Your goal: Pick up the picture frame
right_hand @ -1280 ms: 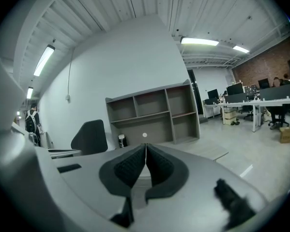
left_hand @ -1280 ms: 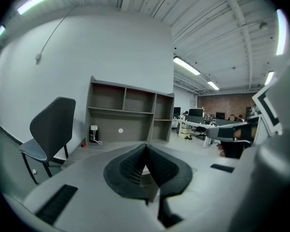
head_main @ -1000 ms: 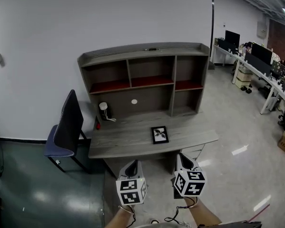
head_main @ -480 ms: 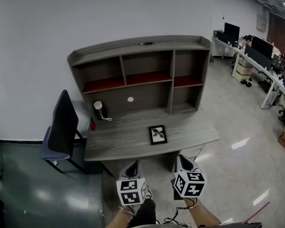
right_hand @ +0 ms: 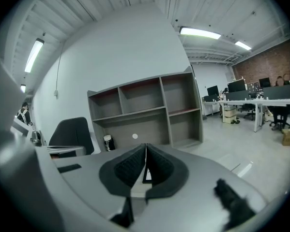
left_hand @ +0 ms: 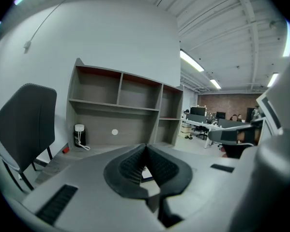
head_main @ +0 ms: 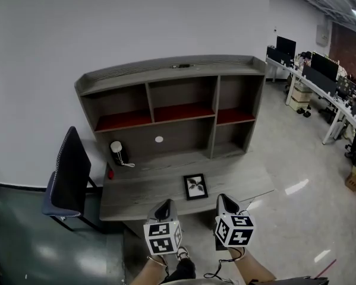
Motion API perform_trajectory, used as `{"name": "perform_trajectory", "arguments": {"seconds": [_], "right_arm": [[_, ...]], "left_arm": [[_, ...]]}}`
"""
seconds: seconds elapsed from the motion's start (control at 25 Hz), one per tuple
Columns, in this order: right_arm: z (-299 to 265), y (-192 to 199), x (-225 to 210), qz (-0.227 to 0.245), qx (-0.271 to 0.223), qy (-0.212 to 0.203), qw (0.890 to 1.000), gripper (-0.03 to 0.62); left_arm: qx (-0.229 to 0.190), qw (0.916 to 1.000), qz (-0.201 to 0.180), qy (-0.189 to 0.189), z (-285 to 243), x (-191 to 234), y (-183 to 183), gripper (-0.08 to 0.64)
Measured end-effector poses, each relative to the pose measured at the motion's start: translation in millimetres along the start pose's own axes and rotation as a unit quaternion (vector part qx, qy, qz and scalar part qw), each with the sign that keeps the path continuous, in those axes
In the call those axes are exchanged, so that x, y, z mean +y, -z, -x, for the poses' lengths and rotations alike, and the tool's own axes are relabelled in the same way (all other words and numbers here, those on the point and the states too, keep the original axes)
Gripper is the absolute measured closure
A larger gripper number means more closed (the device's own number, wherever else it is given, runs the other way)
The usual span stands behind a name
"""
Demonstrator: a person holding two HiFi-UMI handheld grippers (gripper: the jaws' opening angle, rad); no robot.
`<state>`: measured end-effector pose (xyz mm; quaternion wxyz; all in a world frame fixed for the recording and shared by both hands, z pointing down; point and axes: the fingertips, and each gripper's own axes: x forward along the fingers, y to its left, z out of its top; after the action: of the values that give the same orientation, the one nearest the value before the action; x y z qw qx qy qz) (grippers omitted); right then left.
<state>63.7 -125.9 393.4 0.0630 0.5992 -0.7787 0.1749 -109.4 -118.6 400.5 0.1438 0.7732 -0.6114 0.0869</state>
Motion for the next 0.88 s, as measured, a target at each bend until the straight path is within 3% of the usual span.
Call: {"name": "perform_trajectory", "arguments": {"seconds": [0.88], "right_arm": [[-180, -82, -28, -0.005, -0.016, 0.031, 0.999, 0.560]], "left_arm": [[-0.005, 0.9990, -0.015, 0.041, -191, 49, -83, 0.551]]}}
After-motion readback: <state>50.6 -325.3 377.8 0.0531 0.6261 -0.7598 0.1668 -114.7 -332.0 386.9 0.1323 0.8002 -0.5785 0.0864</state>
